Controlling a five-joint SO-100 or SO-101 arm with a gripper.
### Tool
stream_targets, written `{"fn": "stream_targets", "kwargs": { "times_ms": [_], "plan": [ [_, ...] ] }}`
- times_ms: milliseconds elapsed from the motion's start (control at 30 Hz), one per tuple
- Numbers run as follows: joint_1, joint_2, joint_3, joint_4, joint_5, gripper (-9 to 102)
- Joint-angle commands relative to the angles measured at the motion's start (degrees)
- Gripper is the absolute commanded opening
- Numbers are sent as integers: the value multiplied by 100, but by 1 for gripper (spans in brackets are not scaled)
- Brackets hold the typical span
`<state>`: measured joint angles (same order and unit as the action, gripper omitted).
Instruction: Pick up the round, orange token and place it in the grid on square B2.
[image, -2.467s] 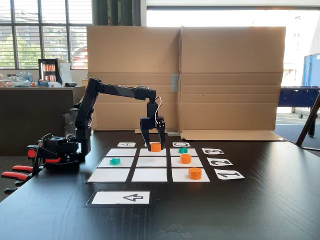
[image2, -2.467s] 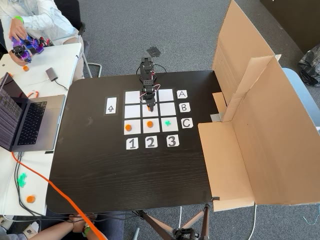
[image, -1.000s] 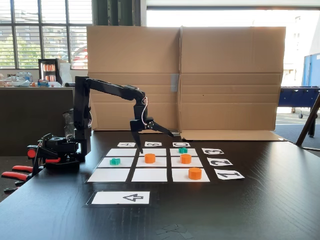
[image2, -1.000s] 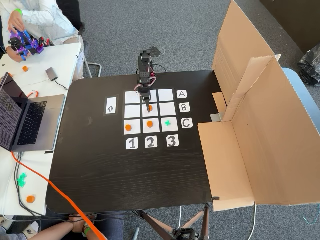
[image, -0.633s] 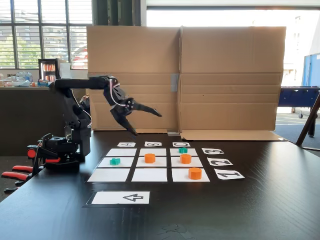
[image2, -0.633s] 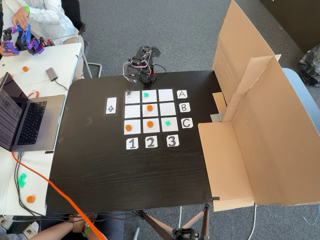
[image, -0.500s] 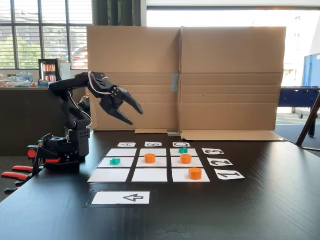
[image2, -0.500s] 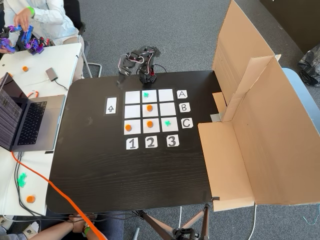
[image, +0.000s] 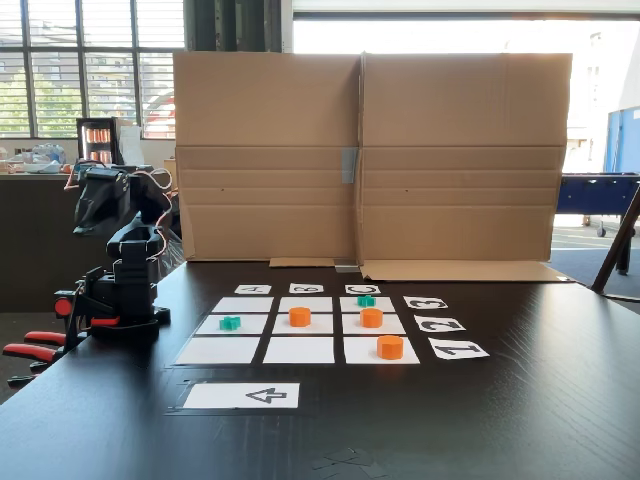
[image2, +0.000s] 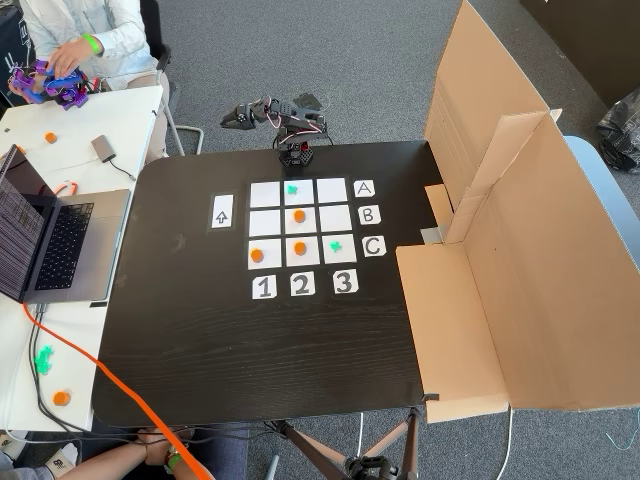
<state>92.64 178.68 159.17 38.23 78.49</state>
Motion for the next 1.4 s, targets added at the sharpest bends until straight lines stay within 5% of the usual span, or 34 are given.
{"fn": "stream_targets", "kwargs": {
  "times_ms": [0,1367],
  "plan": [
    [448,352,571,-97,70,-1],
    [870,1187,1608,132,-70,-1]
  ]
}}
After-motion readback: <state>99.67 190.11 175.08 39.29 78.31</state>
